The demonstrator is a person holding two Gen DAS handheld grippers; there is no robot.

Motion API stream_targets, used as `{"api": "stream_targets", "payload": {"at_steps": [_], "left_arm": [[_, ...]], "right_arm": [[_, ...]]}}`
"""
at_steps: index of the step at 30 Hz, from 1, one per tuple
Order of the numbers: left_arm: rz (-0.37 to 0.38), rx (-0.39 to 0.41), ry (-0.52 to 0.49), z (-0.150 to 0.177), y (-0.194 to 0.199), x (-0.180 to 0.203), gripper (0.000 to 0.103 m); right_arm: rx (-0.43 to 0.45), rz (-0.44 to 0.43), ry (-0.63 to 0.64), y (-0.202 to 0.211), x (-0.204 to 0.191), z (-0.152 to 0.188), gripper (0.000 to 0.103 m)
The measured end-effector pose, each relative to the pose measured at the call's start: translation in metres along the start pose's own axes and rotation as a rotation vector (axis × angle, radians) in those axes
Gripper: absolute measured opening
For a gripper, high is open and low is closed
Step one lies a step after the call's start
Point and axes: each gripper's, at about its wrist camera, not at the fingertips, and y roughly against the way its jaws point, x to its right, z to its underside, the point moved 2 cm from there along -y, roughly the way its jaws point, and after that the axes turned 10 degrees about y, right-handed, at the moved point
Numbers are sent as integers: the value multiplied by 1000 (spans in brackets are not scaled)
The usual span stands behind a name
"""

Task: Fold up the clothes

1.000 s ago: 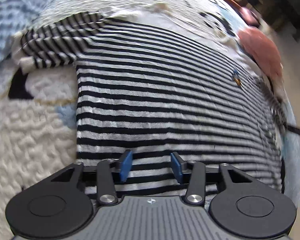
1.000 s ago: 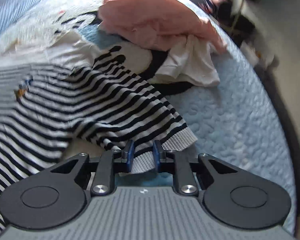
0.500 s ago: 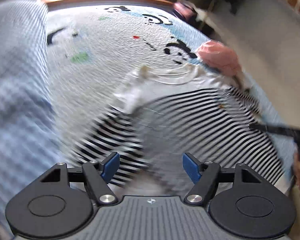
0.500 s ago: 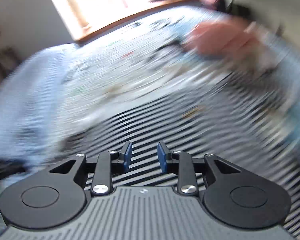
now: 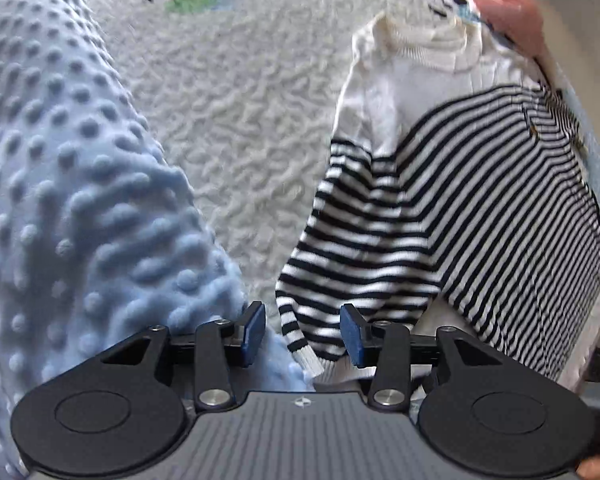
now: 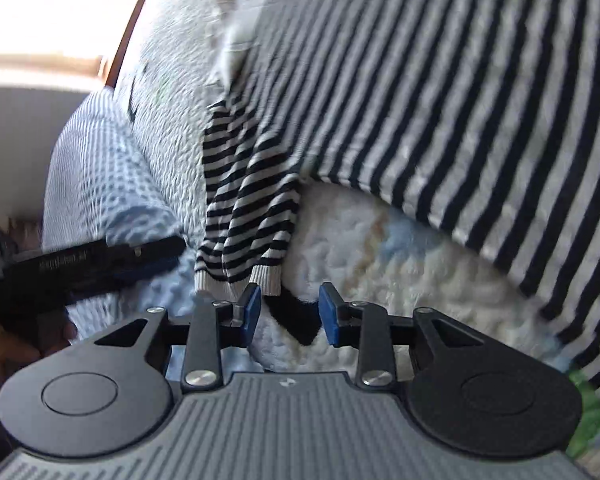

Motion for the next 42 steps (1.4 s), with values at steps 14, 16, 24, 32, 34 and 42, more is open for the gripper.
{"api": "stream_targets", "payload": {"at_steps": [14,16,24,32,34,42], "left_arm": [[-12,-167,-29,-3,-32,4,49],[-16,-174,-23,-1,-31,-4,42],[12,-192,-8,0,-25,-10,37],[17,-149,-2,4,-1,-19,5],[51,-119,51,2,16,-24,4],[243,4,255,-11,75,-16,4]], "right_arm": [[-15,-36,-100,-28,3,-9,34],[-13,-40,-111,-30,4,-10,34],[5,-42,-86,-37,-1,-9,38],[11,-8,-97,-35,1,-8,4],[13,4,-79,-29,-5,-7,3],[14,-113,-245,-6,-5,-15,3]]}}
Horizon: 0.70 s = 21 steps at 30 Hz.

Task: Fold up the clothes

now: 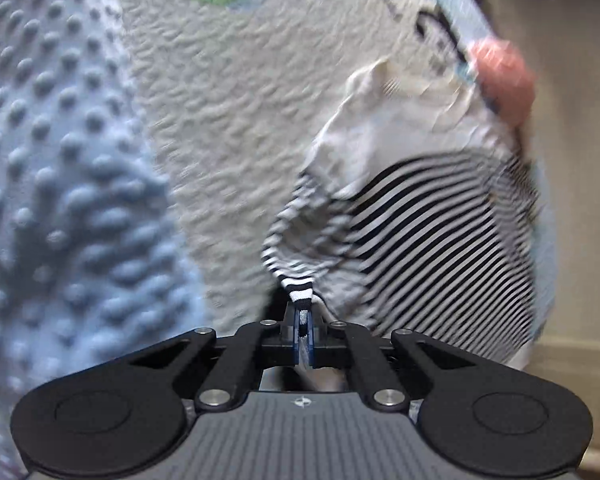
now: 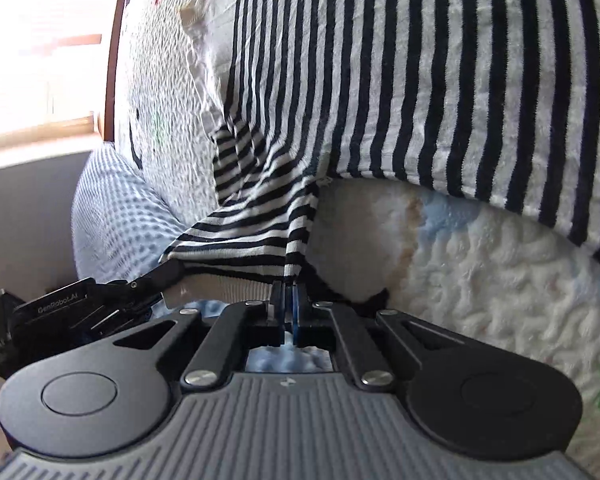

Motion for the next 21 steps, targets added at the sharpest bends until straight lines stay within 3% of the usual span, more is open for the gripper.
{"api": "stream_targets", "payload": {"at_steps": [3,5,8,16,21], "left_arm": [[88,34,35,1,-5,32,4],[123,37,48,0,-31,58,4],[128,35,36,-1,-71,94,4],[71,21,36,-17,-174,149,4],[13,-9,28,-27,-212,158,5]], "right_arm": [[-4,-41,-81,9,5,-13,3],[-1,-58,-127,17,11,-26,3],[20,-57,-180,30,24,-48,4],[98,-10,-227,58,59,-105,5],[131,-8,-295,60,74,-120,25]]}}
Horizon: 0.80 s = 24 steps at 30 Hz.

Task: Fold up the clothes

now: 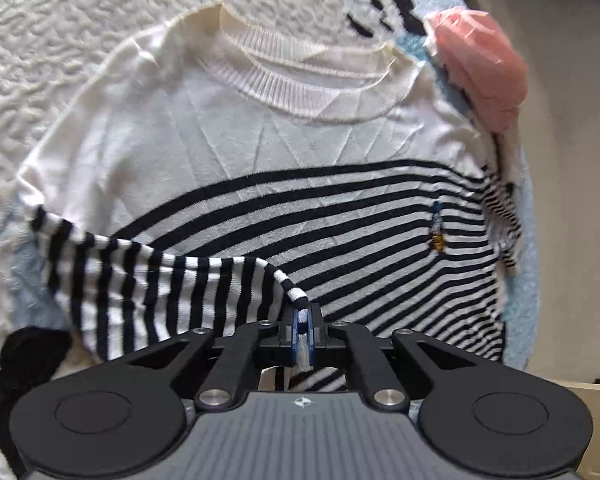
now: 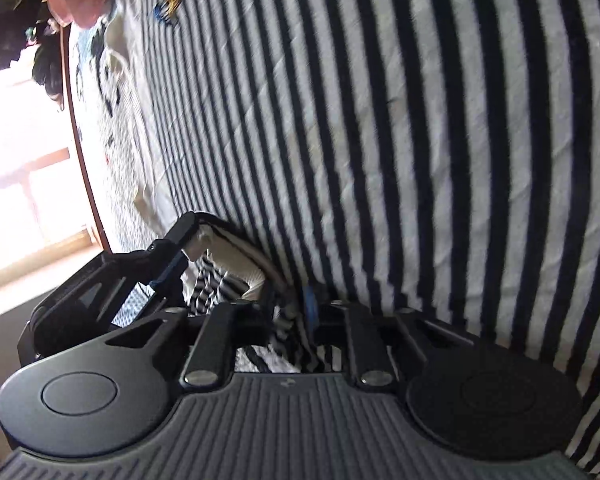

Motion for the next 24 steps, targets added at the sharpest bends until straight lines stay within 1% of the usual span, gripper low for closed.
{"api": "stream_targets", "payload": {"at_steps": [2,3,4,5,6,7,9,10,11,12,13,14,15,16,18,19,20,21,22,24], "left_arm": [[13,2,10,-3,-6,2,7],[32,9,18,-4,-4,4,9],[53,17,26,-5,-2,6,11],[88,31,29,-6,5,9,16],[127,55,14,-7,15,11,24],[164,81,-1,-8,26,14,28],[220,158,-34,-8,54,14,37],[216,189,-57,-7,65,12,39],[196,211,-86,-7,73,7,41],[175,222,-110,-6,79,2,41],[148,228,-113,-5,82,-7,41],[120,233,-113,-5,85,-17,41],[92,230,-104,-4,86,-27,40],[58,219,-118,-2,84,-36,39],[-10,200,-147,2,81,-54,36],[-49,198,-170,4,76,-60,36],[-88,197,-193,6,71,-66,33],[-128,200,-214,8,66,-73,30],[-170,229,-220,6,62,-80,30],[-228,302,-201,-2,61,-88,30]], "right_arm": [[19,5,-4,5,3,-3,24],[39,22,19,10,1,-3,25],[62,34,85,15,-7,-3,25],[86,46,151,20,-14,-2,25],[107,60,231,25,-23,-1,25],[125,84,373,25,-39,4,25],[156,144,697,24,-71,18,30],[159,168,849,19,-86,27,31],[156,190,963,14,-99,36,32],[156,208,1027,4,-109,41,31],[157,230,1084,-4,-117,45,30],[164,258,1115,-10,-119,48,29],[166,270,1141,-18,-122,48,29],[162,265,1158,-30,-127,44,28],[125,268,1190,-26,-114,48,23],[105,284,1195,-30,-111,48,23],[88,302,1200,-34,-107,47,23],[75,329,1206,-39,-103,47,20],[61,355,1222,-43,-98,50,18],[63,364,1285,-37,-89,61,17]]}}
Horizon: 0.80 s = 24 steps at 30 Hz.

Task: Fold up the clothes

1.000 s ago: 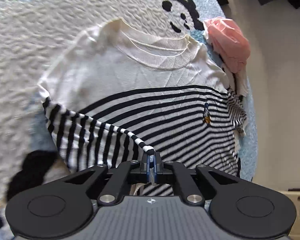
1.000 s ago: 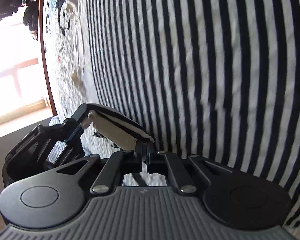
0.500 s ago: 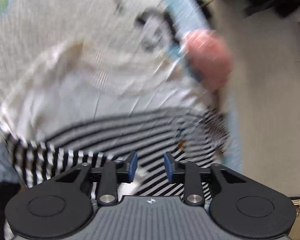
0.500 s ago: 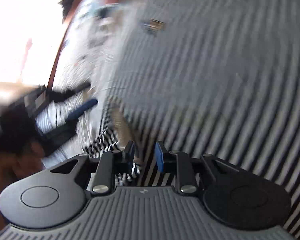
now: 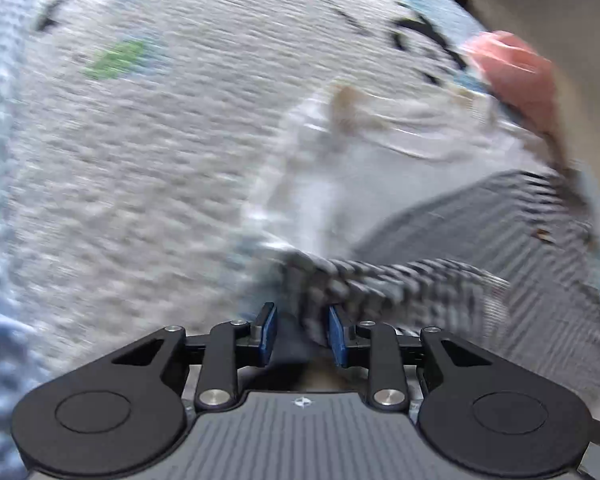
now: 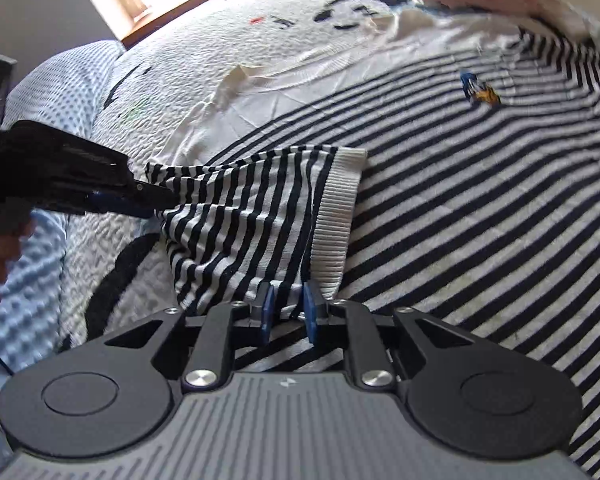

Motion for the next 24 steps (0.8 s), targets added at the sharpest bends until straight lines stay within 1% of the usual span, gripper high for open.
{"api": "stream_targets", "payload": {"at_steps": [1,2,3,4,5,6,8,10,11,13,14,17,19,20,21,22,24], "left_arm": [[0,36,15,-6,3,-2,30],[0,72,29,-11,5,-4,30],[1,104,43,-17,8,-6,29],[6,111,46,-22,7,-6,30],[10,115,49,-28,6,-6,32],[10,96,53,-31,3,-5,31],[-18,77,25,-34,-6,-1,31],[-46,85,12,-28,-17,6,31],[-55,94,13,-25,-20,6,32],[-68,107,16,-24,-22,7,33],[-74,112,16,-23,-22,6,34],[-88,120,6,-21,-21,10,34],[-101,108,2,-24,-15,13,34],[-109,107,2,-25,-8,14,36],[-114,118,-6,-27,0,15,41],[-117,134,-30,-30,10,18,45],[-120,141,-93,-35,27,28,60]], "right_arm": [[-3,3,17,3,-3,-1,18],[3,-17,19,6,-7,-2,20],[8,-37,20,10,-11,-3,20],[13,-59,23,13,-14,-3,20],[14,-85,33,15,-20,-2,20],[8,-101,46,14,-27,-1,20],[-9,-130,70,12,-39,3,20],[-64,-134,83,3,-46,12,19],[-85,-136,86,0,-49,17,16],[-77,-143,79,3,-50,25,15],[-83,-146,85,5,-50,27,13],[-92,-155,62,6,-47,32,11],[-109,-164,12,11,-41,26,12],[-117,-166,-26,16,-36,23,16],[-108,-158,-74,25,-28,20,20],[-89,-144,-112,36,-17,18,21],[-29,-93,-139,64,12,13,31]]}}
